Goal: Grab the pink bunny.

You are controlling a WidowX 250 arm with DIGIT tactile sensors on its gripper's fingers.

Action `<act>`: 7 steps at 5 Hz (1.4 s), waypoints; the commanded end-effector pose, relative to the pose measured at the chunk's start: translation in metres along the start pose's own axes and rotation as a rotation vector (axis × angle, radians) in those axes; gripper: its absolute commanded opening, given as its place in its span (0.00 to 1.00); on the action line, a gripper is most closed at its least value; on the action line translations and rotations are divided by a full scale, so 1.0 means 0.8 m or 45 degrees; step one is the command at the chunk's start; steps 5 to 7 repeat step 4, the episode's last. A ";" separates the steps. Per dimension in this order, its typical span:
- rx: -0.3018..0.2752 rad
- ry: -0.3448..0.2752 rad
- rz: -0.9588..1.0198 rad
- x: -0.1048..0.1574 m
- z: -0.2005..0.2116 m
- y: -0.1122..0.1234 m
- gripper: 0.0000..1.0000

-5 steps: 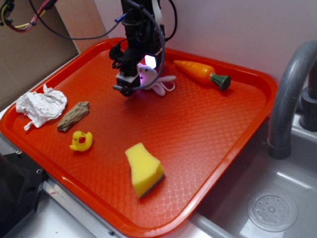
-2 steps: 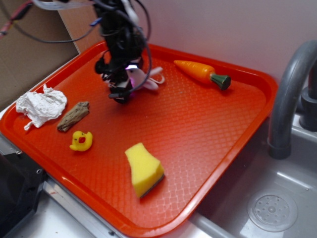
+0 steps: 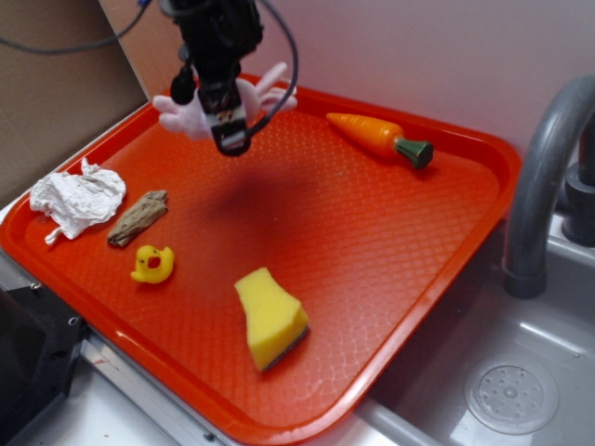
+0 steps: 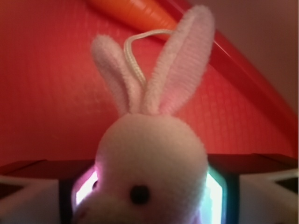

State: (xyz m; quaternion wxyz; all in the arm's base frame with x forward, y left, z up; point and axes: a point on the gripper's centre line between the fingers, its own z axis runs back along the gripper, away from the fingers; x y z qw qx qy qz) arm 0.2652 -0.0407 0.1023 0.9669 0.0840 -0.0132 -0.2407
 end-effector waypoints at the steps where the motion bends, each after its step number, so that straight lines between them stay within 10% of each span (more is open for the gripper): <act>1: -0.067 -0.080 0.340 0.010 0.134 -0.011 0.00; 3: -0.104 -0.285 0.407 -0.013 0.180 -0.013 0.00; 7: -0.031 -0.198 0.386 -0.009 0.158 0.002 0.00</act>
